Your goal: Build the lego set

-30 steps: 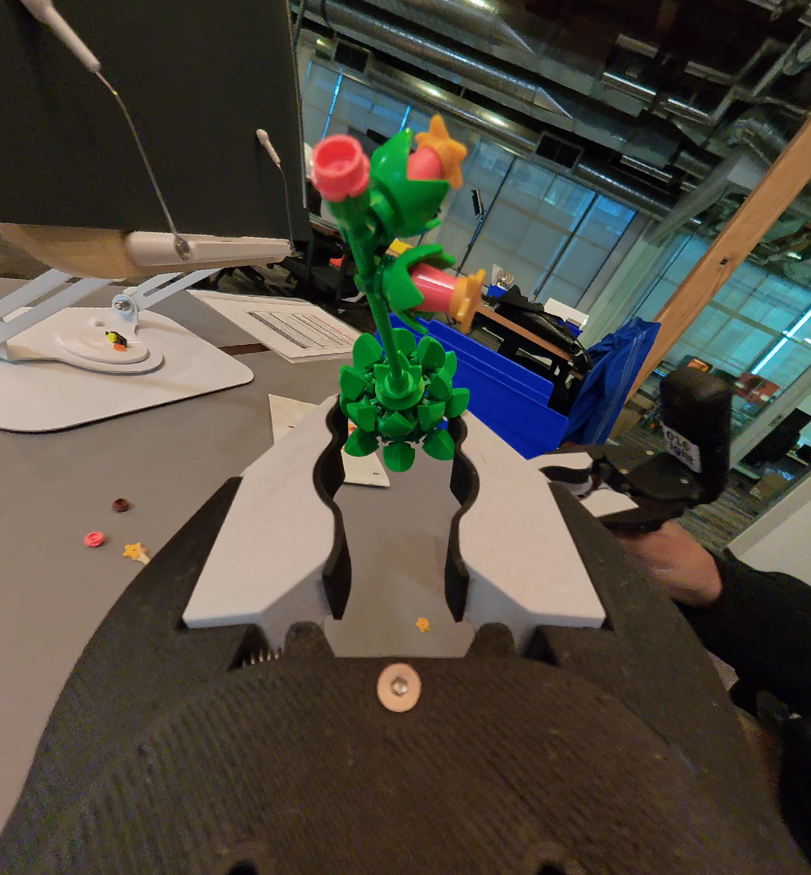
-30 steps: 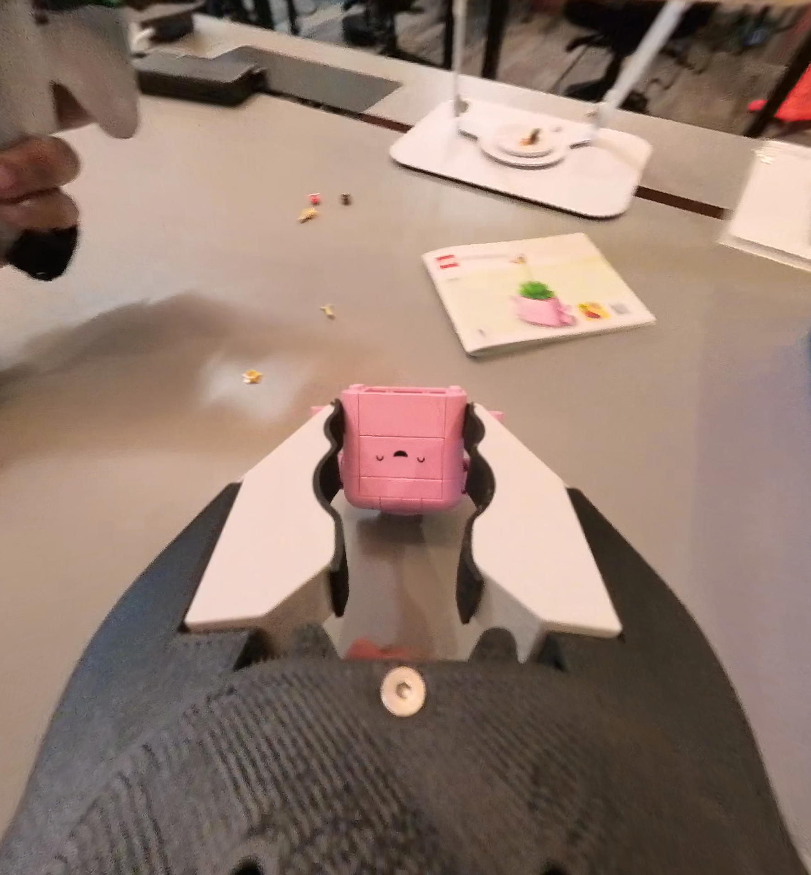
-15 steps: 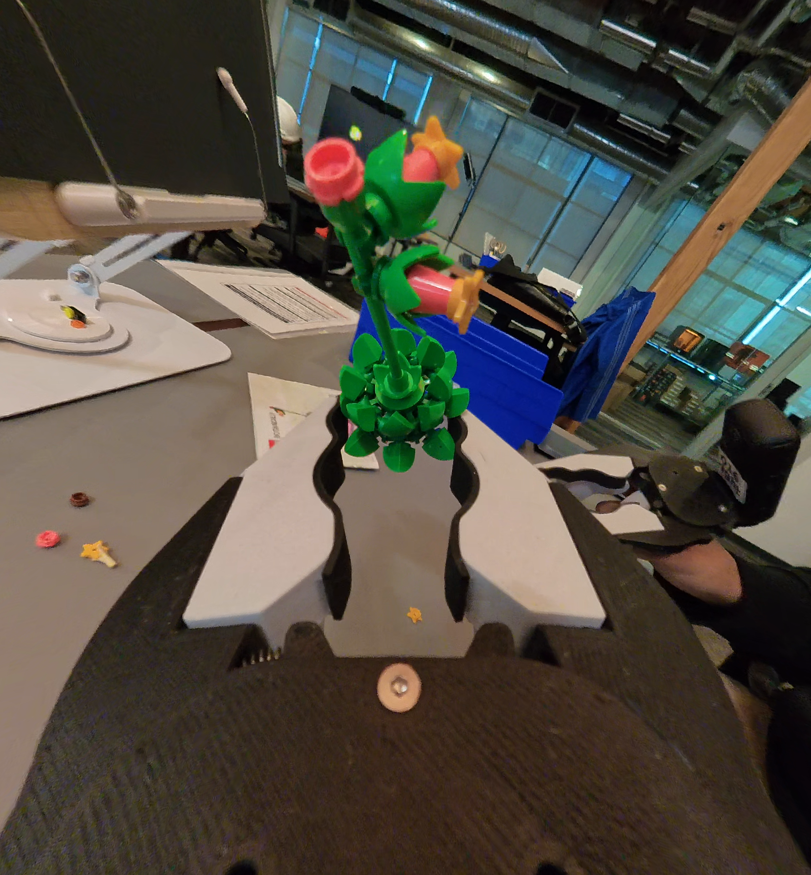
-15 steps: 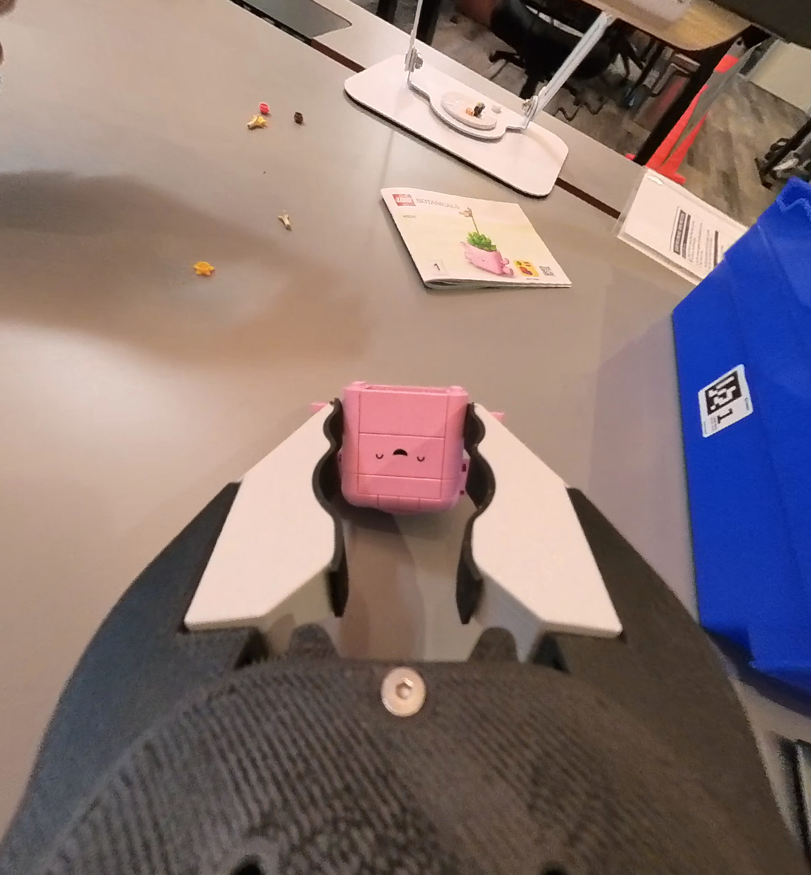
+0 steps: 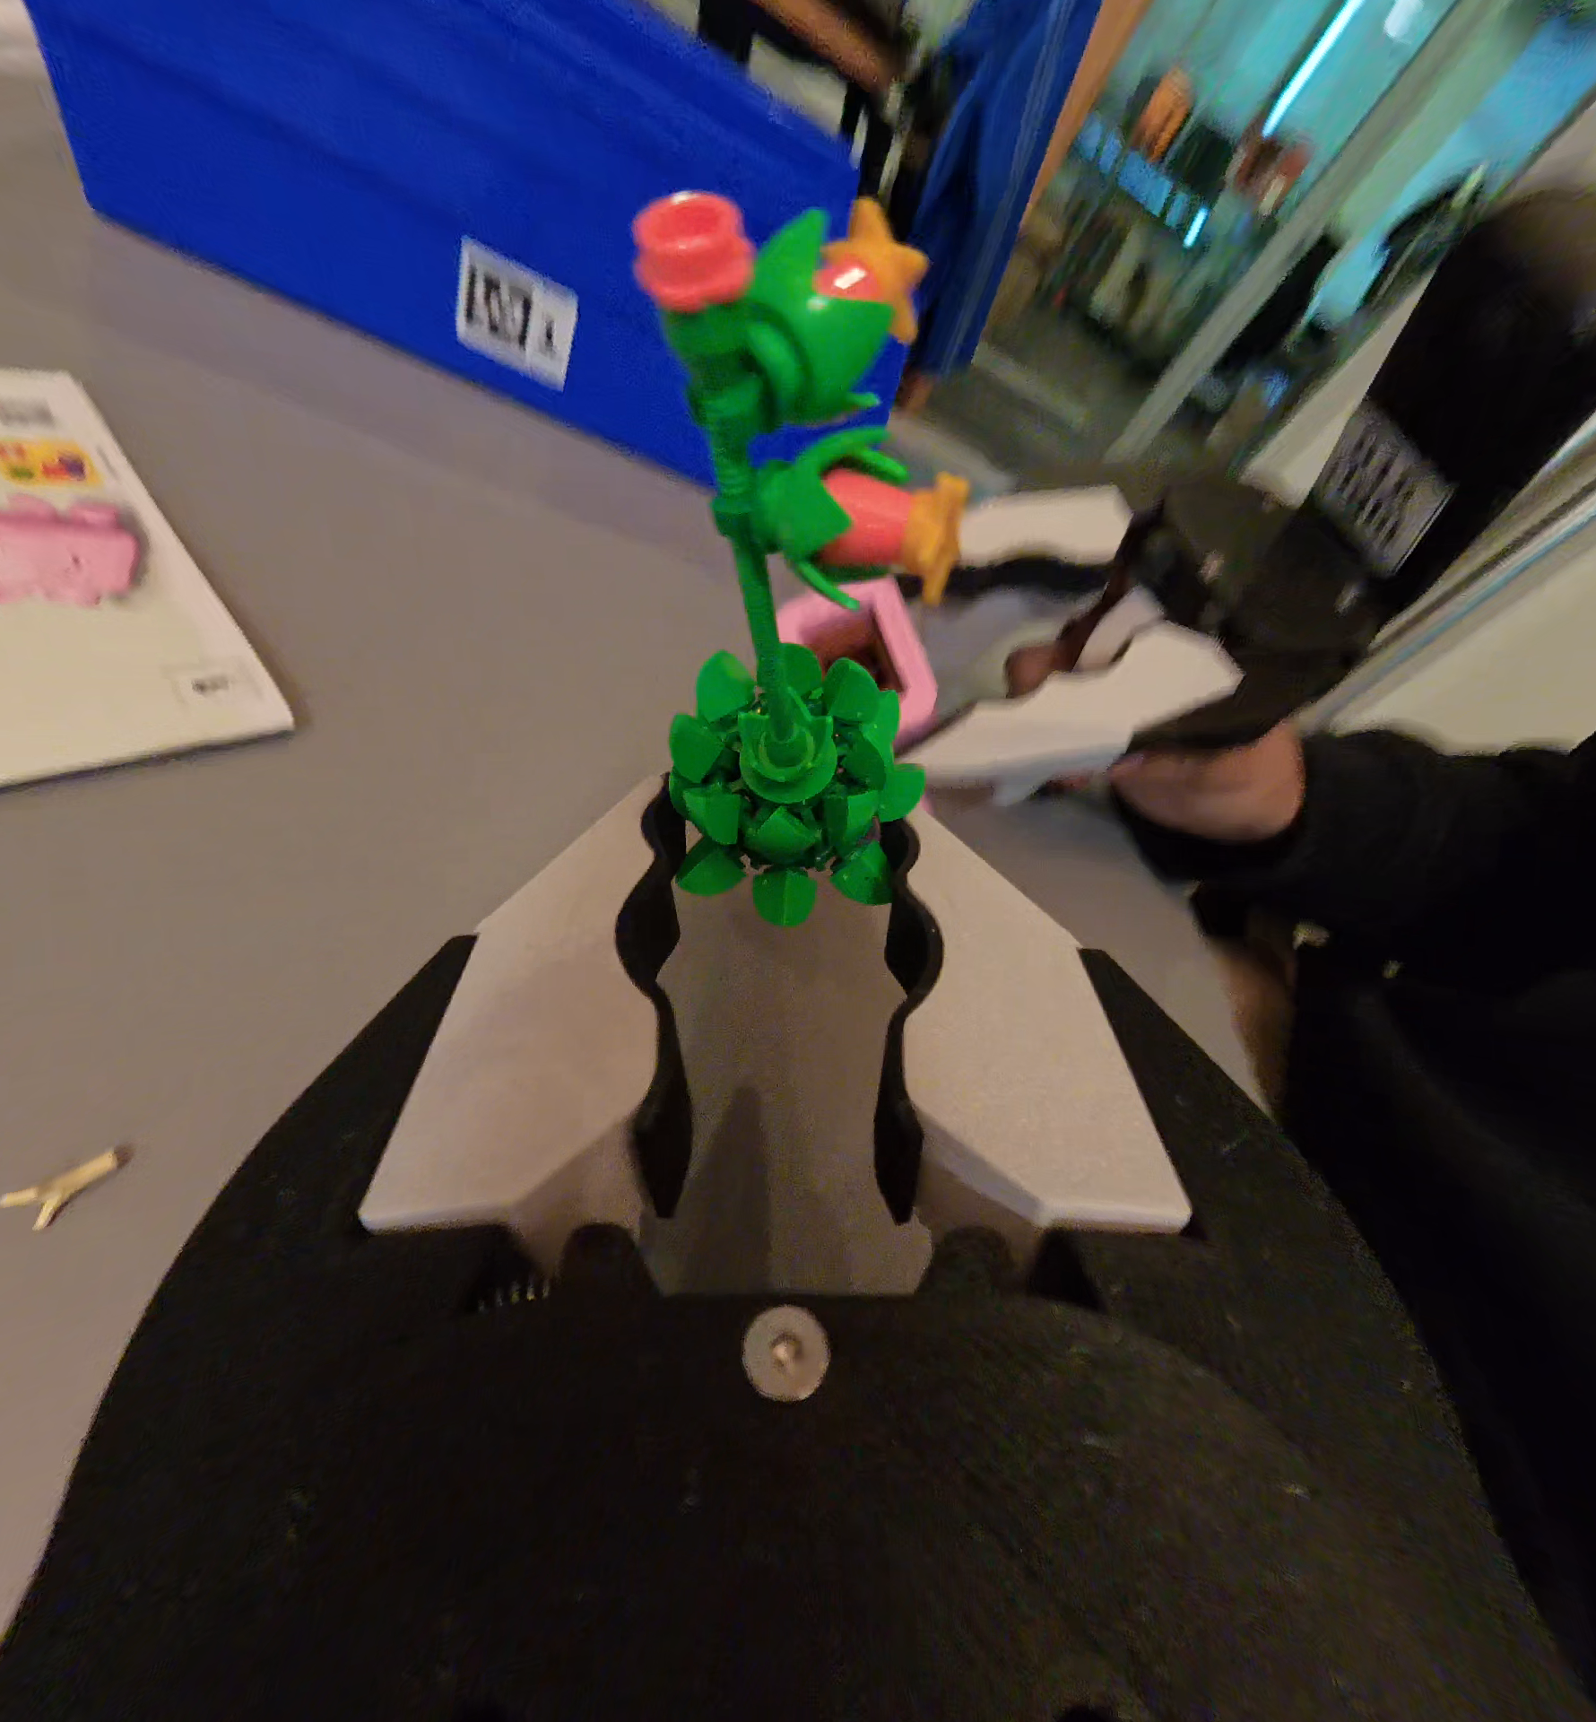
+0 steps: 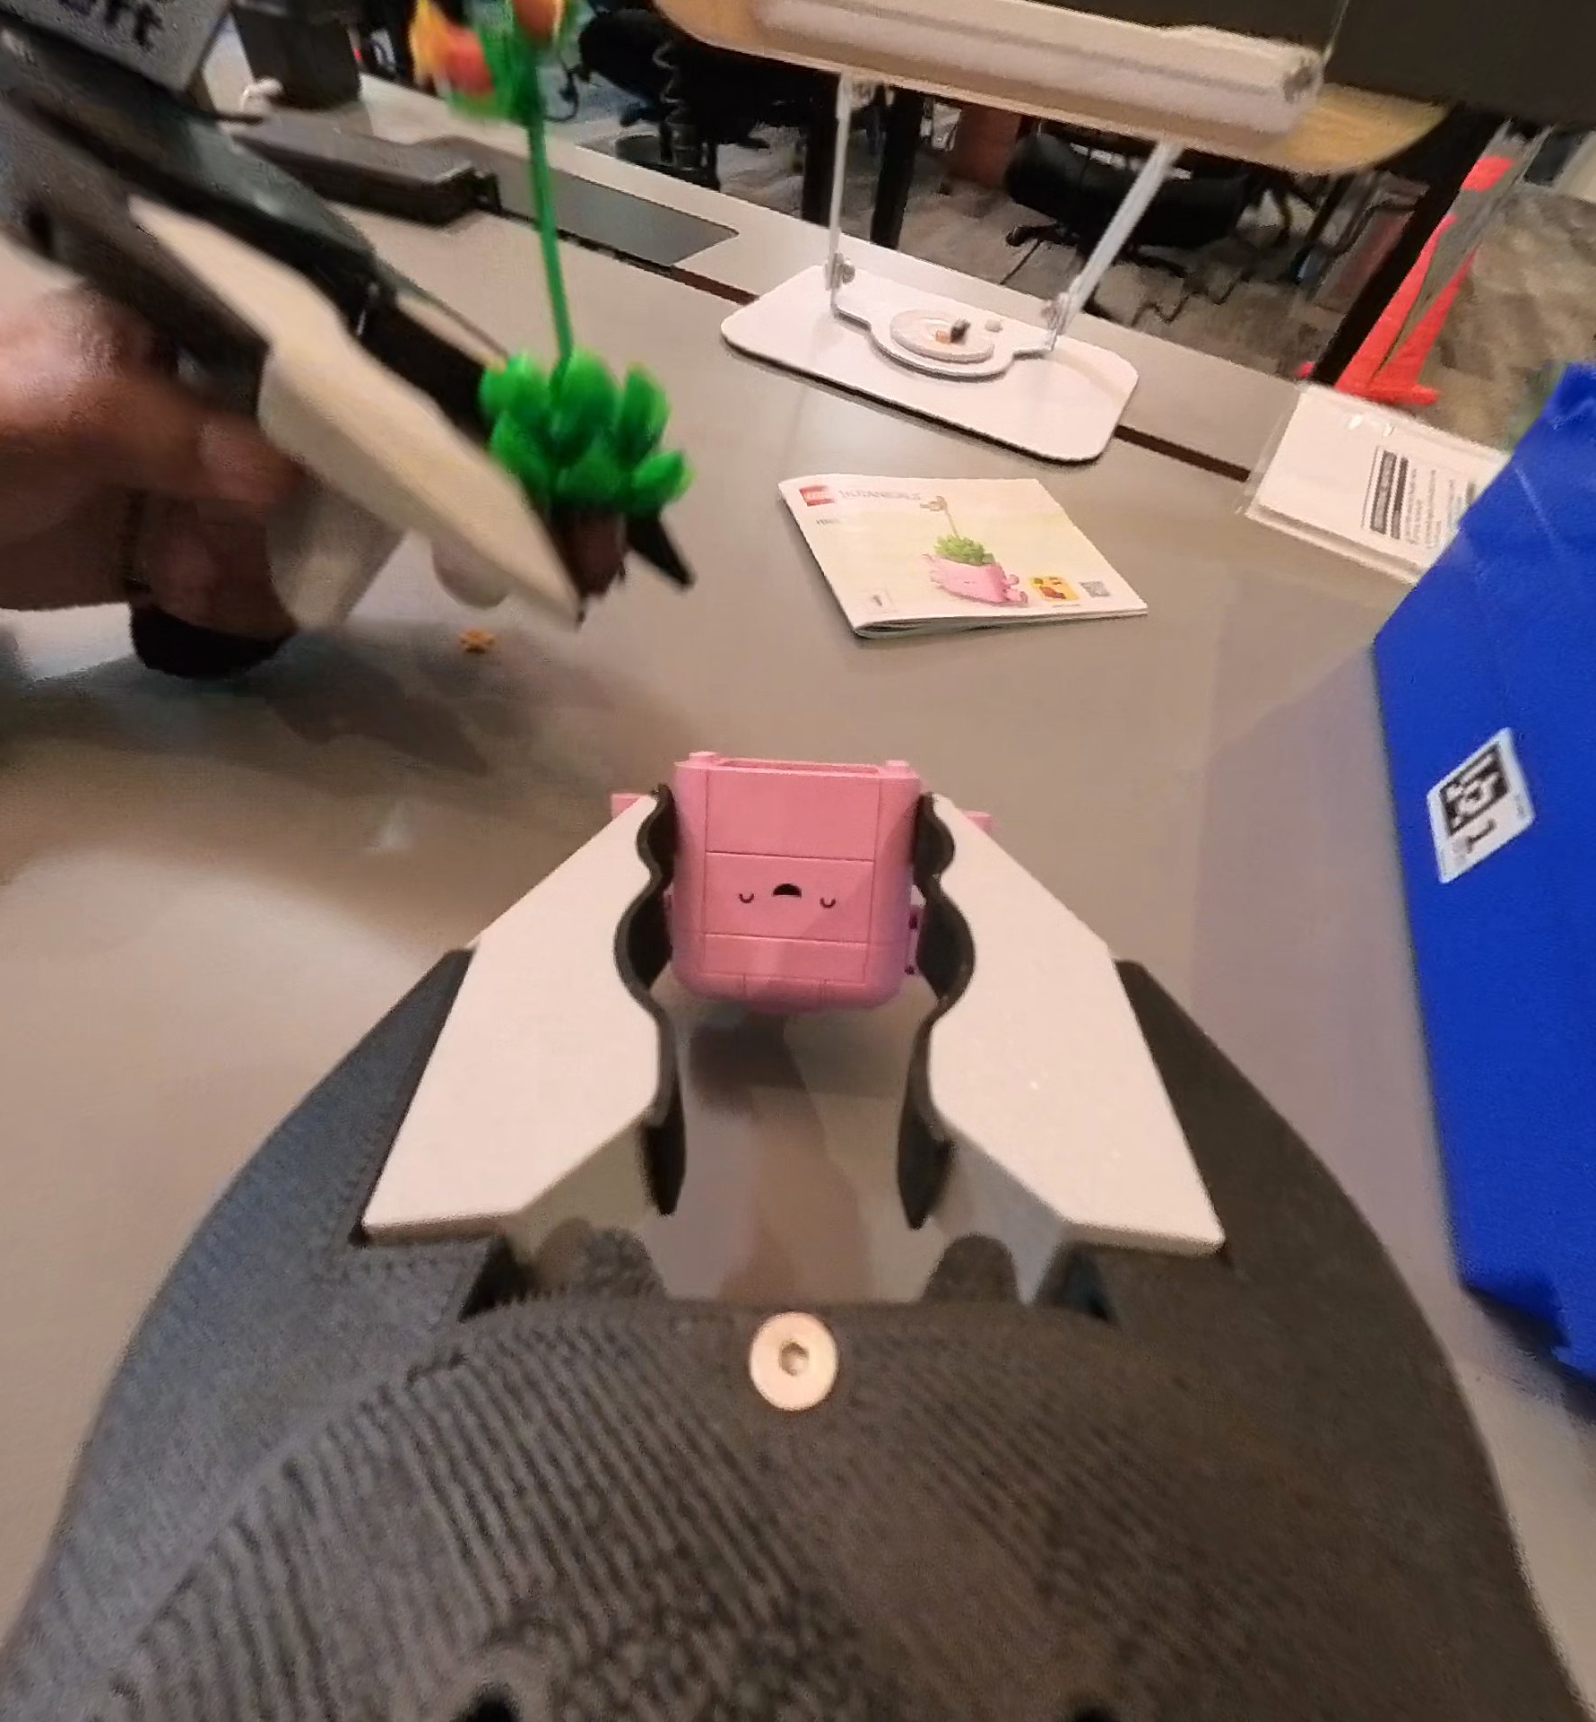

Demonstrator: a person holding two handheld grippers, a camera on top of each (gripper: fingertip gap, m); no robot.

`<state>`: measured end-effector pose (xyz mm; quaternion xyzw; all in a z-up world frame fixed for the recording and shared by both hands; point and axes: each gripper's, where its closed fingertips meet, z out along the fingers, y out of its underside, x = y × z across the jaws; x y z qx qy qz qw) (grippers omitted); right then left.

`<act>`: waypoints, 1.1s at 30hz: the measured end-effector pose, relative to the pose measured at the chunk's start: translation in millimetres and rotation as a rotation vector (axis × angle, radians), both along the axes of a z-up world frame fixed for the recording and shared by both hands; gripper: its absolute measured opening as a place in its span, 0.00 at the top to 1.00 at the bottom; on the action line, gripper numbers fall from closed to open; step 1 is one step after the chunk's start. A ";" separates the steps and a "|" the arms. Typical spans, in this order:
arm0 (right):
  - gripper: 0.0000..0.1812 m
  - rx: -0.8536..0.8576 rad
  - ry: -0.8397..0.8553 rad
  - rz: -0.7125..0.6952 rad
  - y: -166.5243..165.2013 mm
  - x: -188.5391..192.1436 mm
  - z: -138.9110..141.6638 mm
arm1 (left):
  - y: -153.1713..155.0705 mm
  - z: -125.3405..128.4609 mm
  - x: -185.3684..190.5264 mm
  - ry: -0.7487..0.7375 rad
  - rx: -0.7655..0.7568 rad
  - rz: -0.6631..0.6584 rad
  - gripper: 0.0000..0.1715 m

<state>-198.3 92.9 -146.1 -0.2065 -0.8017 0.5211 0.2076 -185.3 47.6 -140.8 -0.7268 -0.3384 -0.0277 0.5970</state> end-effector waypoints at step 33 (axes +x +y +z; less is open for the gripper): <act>0.72 -0.039 0.305 -0.098 -51.2 -3.1 29.1 | 6.3 30.8 -24.2 -0.026 0.199 0.239 0.76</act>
